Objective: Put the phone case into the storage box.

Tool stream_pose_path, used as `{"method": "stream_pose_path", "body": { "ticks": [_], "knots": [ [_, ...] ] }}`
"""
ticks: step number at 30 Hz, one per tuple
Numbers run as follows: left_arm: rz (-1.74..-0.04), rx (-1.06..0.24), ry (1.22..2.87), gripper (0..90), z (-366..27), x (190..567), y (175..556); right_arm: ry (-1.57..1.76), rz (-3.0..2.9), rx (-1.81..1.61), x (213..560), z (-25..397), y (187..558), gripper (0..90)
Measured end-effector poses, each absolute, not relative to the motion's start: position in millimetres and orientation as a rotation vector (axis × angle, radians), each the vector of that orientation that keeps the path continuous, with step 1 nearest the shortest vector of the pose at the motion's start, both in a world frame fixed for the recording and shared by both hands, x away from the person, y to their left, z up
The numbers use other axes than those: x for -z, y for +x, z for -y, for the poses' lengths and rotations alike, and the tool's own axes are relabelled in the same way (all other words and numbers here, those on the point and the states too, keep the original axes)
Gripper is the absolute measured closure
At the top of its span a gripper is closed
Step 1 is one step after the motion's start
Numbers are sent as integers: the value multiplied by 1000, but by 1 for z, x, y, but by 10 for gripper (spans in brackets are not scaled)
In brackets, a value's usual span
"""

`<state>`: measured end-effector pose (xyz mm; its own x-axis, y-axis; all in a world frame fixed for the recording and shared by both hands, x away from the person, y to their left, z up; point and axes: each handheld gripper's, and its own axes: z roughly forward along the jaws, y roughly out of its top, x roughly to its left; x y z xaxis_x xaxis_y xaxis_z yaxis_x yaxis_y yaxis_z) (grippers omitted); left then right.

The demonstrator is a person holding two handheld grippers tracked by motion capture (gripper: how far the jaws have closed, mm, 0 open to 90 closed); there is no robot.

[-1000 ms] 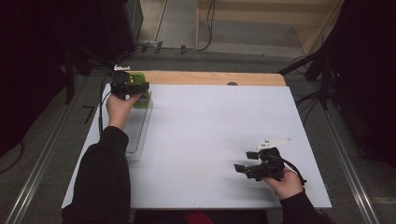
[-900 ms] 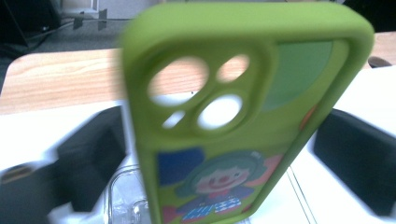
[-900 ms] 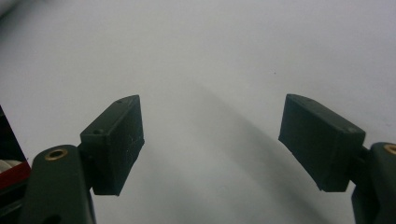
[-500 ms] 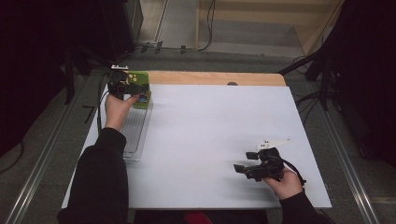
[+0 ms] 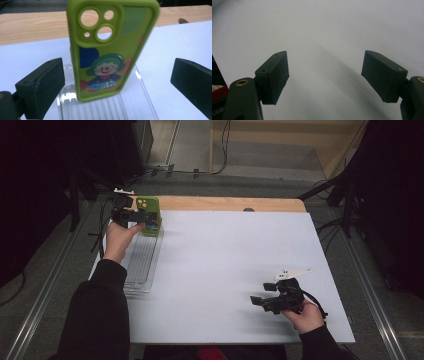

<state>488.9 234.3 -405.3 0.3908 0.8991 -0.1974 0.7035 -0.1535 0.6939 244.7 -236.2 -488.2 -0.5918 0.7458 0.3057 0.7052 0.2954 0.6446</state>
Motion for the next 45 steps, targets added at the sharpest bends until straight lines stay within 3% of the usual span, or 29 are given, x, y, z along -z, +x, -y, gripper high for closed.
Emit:
{"method": "stream_pose_path", "body": {
  "ticks": [13,34,45],
  "knots": [
    [-1375,-219,1980,0,-238,393,473,1402,-2482,-1199,488,237,246,203],
    [-1189,-25,2040,0,-224,382,452,1408,-2485,-1206,489,239,246,203],
    [-1092,29,2044,62,-211,383,439,1417,-2495,-1201,489,239,247,203]
  ]
}}
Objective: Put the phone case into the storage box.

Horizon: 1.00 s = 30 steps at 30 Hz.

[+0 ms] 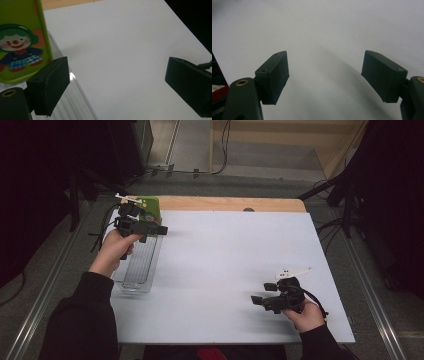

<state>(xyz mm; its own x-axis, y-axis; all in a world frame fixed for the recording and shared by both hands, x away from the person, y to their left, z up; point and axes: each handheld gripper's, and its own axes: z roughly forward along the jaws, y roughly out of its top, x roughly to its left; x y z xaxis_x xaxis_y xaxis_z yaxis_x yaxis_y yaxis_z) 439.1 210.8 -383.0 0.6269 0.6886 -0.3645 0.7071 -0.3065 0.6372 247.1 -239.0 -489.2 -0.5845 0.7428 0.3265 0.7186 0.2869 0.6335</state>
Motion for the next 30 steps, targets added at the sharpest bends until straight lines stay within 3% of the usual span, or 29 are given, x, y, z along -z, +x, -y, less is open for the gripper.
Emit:
{"method": "stream_pose_path", "body": {
  "ticks": [13,15,30],
  "knots": [
    [-1016,45,2070,97,-198,388,424,1427,-2494,-1206,489,239,248,203],
    [-1009,30,2078,139,-196,389,420,1427,-2494,-1206,489,239,248,203],
    [-929,63,2103,140,-183,397,399,1433,-2495,-1208,488,240,248,203]
  ]
}}
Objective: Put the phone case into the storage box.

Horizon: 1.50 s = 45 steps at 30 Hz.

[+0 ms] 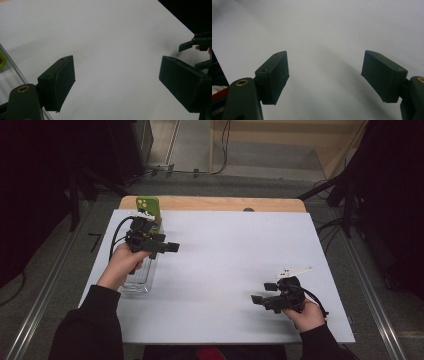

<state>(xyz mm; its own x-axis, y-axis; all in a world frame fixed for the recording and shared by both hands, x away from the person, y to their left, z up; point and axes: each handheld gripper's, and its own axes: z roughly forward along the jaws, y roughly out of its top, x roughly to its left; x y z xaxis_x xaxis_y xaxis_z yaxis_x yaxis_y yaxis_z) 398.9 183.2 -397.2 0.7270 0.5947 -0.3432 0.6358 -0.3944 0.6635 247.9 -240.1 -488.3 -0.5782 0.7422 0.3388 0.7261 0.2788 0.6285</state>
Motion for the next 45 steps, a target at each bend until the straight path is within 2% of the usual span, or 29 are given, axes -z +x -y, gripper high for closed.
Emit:
{"method": "stream_pose_path", "body": {
  "ticks": [29,45],
  "knots": [
    [-860,84,2090,146,-182,421,361,1447,-2494,-1225,488,244,249,203],
    [-862,36,2068,146,-192,431,338,1467,-2503,-1221,489,243,250,203]
  ]
}}
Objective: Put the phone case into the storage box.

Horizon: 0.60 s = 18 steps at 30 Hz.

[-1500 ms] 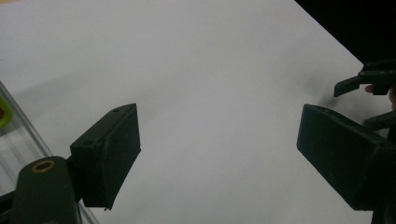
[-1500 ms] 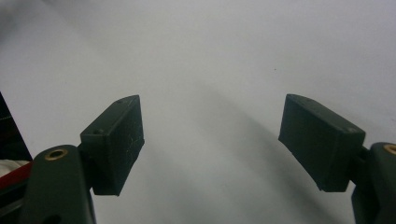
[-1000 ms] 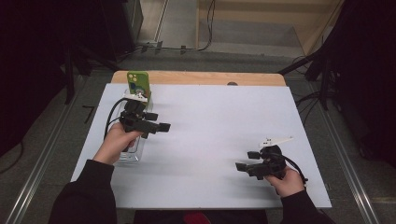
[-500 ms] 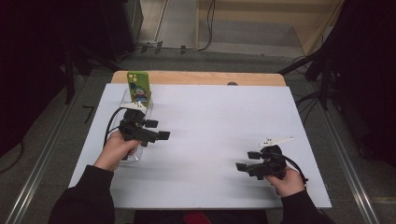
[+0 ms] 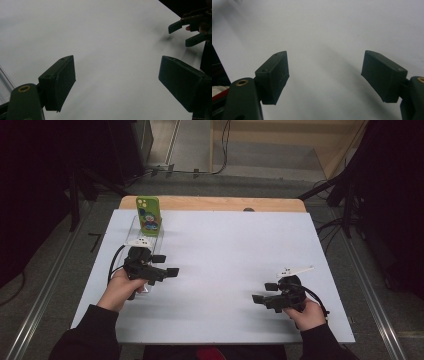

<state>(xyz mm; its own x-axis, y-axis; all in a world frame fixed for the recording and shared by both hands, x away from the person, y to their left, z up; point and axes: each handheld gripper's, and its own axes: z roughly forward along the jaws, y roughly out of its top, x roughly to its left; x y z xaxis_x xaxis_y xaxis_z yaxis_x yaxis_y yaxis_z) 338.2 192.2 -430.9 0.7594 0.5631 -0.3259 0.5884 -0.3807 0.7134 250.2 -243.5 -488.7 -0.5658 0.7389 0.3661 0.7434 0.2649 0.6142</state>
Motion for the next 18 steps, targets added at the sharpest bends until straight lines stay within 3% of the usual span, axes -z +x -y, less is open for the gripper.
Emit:
{"method": "stream_pose_path", "body": {
  "ticks": [18],
  "knots": [
    [-819,-12,2076,167,-199,443,310,-1461,2479,1216,489,244,251,204]
  ]
}}
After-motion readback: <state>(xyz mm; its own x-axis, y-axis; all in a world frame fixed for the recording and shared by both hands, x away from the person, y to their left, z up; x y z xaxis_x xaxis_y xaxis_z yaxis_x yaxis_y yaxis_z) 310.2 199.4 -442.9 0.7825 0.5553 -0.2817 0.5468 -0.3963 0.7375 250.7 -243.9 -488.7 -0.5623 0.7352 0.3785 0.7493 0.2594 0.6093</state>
